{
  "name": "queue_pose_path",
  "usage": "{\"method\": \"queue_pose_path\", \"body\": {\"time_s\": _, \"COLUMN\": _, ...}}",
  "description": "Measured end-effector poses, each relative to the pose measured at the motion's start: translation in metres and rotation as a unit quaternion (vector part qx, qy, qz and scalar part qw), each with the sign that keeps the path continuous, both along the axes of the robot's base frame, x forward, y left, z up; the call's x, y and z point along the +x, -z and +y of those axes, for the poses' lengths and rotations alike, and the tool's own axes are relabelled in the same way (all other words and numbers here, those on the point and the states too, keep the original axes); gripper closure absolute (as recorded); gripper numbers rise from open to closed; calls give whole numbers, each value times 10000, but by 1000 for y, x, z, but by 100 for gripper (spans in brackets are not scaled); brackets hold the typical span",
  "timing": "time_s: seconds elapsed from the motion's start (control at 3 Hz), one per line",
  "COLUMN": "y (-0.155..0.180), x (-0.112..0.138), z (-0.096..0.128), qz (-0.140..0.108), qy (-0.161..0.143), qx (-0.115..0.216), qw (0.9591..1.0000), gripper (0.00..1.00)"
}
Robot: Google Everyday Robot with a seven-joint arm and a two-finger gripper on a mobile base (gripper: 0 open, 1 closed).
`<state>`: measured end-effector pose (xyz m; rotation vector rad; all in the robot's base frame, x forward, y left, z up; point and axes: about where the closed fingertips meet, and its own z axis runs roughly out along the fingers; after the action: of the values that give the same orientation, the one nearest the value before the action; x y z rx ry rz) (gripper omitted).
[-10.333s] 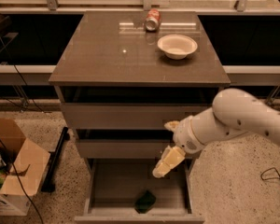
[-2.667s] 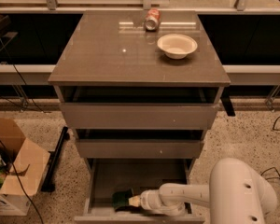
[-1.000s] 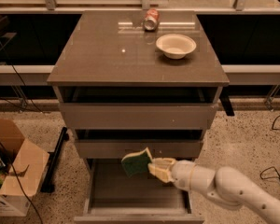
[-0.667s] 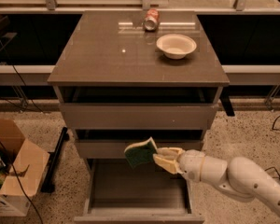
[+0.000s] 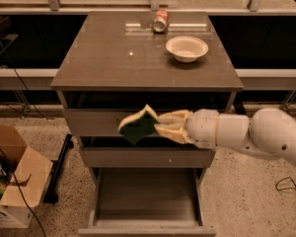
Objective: Pick sponge from bottom drawer and place on counter
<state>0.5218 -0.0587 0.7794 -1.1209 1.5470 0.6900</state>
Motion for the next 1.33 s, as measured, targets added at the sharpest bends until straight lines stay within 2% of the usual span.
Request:
{"method": "queue_pose_path", "body": {"time_s": 0.33, "y": -80, "x": 29, "z": 20, "qz": -626, "qy": -212, "qx": -313, "qw": 9973, "gripper": 100}}
{"method": "queue_pose_path", "body": {"time_s": 0.67, "y": -80, "x": 28, "z": 20, "qz": -621, "qy": -216, "qx": -315, "qw": 9973, "gripper": 100}}
{"method": "queue_pose_path", "body": {"time_s": 1.0, "y": -93, "x": 47, "z": 27, "qz": -792, "qy": -190, "qx": -297, "qw": 9962, "gripper": 100}}
{"method": "queue_pose_path", "body": {"time_s": 1.33, "y": -110, "x": 86, "z": 43, "qz": -1001, "qy": -201, "qx": -218, "qw": 9945, "gripper": 100}}
